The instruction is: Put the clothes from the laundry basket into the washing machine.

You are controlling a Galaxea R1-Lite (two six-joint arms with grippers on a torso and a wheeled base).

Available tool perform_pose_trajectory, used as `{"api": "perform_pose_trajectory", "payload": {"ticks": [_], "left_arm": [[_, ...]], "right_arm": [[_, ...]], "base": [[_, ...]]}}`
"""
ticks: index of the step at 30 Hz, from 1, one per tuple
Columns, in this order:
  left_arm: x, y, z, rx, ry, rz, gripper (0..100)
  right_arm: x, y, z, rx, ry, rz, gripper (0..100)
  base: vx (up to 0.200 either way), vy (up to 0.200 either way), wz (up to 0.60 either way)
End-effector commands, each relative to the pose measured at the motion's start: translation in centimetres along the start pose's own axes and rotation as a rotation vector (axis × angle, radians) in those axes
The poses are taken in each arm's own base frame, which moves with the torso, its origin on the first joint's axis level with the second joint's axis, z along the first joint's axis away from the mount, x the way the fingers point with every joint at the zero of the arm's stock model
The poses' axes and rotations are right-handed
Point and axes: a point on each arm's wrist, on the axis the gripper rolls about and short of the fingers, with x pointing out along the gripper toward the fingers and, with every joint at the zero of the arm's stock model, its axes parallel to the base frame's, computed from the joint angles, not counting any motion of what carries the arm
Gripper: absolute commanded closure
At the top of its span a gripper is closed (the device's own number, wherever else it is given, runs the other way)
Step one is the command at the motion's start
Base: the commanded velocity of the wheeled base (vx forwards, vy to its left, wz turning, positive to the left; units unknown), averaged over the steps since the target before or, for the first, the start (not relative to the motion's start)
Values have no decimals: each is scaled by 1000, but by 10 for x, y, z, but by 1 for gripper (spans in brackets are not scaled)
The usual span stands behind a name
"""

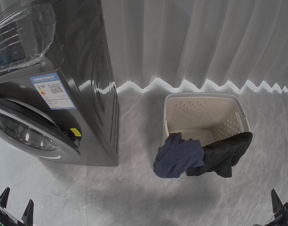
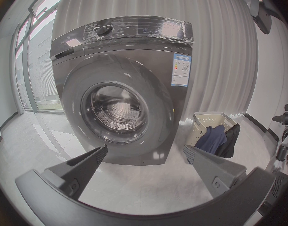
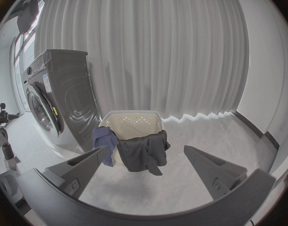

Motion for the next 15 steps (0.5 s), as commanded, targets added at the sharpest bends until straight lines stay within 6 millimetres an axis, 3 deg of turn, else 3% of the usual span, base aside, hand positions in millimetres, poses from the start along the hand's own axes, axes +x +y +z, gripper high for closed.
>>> {"api": "perform_pose_trajectory", "payload": {"ticks": [1,15], "left_arm": [[0,0,-5,0,1,1,0],[0,0,-5,0,1,1,0]], "right_arm": [[0,0,-5,0,2,1,0],[0,0,-5,0,2,1,0]], "base": [[0,200,0],[0,200,0]]}}
